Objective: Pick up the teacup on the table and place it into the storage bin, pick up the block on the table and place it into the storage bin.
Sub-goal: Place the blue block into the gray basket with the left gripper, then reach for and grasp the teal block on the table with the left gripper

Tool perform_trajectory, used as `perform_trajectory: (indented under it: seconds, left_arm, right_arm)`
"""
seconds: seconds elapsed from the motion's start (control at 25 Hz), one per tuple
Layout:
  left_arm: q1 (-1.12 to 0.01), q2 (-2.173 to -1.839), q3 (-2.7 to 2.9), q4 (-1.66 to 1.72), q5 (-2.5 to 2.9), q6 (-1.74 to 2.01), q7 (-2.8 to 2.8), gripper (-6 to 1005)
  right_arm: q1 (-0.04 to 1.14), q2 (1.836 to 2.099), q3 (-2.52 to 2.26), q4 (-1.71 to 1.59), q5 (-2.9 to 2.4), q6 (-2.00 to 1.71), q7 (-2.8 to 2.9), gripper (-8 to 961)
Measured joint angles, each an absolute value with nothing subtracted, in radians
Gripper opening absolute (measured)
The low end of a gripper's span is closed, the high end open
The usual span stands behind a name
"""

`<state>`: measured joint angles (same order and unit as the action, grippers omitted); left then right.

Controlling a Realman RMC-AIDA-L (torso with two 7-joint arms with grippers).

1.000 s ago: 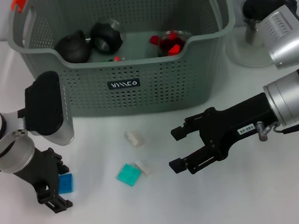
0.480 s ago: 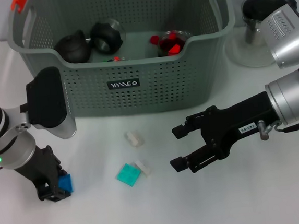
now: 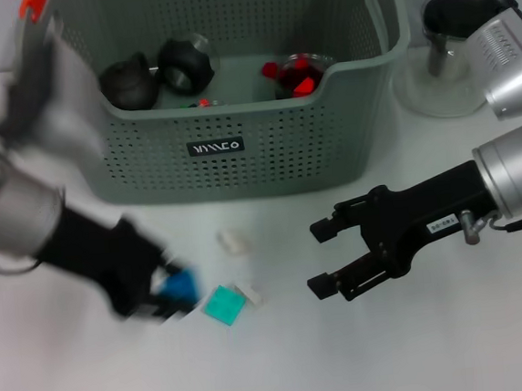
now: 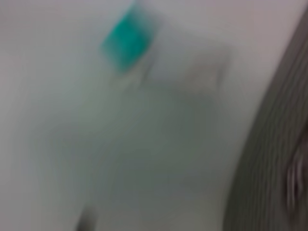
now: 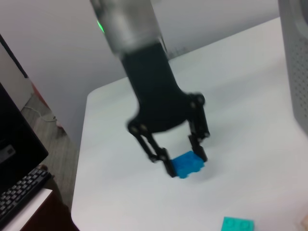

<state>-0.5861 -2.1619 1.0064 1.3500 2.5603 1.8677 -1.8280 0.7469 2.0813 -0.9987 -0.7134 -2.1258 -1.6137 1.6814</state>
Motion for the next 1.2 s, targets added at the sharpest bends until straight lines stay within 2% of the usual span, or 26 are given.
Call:
perform_trajectory:
  seconds: [0.16, 0.36, 0.44, 0.72, 0.96, 1.16, 1.2]
  left_arm:
    - [-0.627, -2.153, 0.817, 1.366, 2.281, 1.941, -1.838, 406]
    - [-0.688, -2.149, 0.748, 1.369, 2.208, 1.781, -1.924, 438]
    - [-0.747, -2.141, 0.764, 1.348, 2.202, 1.574, -1.998, 454]
    - [-0.839, -2.105, 0.843, 1.216, 2.255, 1.259, -2.131, 511]
    - [-0.85, -2.094, 0.877, 1.184, 2.306, 1.168, -2.176, 560]
    - [-0.812, -2.087, 0.874, 1.285, 2.295, 1.267, -2.279, 600]
    - [-0.789, -2.09, 0.869, 1.343, 2.27, 1.34, -2.292, 638]
  right_arm:
    - [0.732, 2.072, -0.995, -0.713, -2.124, -1.613, 1.685, 928]
    - [0.719, 2.07, -0.982, -0.713, -2.128, -1.611, 1.685, 928]
    - [0.716, 2.07, -0.982, -0.712, -2.128, -1.612, 1.686, 927]
    - [0.715, 2.071, -0.983, -0.712, -2.129, -1.612, 1.686, 927]
    - [0.708, 2.071, -0.983, -0.712, -2.129, -1.616, 1.686, 927]
    - [0.699, 2.07, -0.983, -0.712, -2.129, -1.617, 1.681, 927]
    - [0.698, 2.07, -0.983, -0.712, -2.129, -1.617, 1.681, 927]
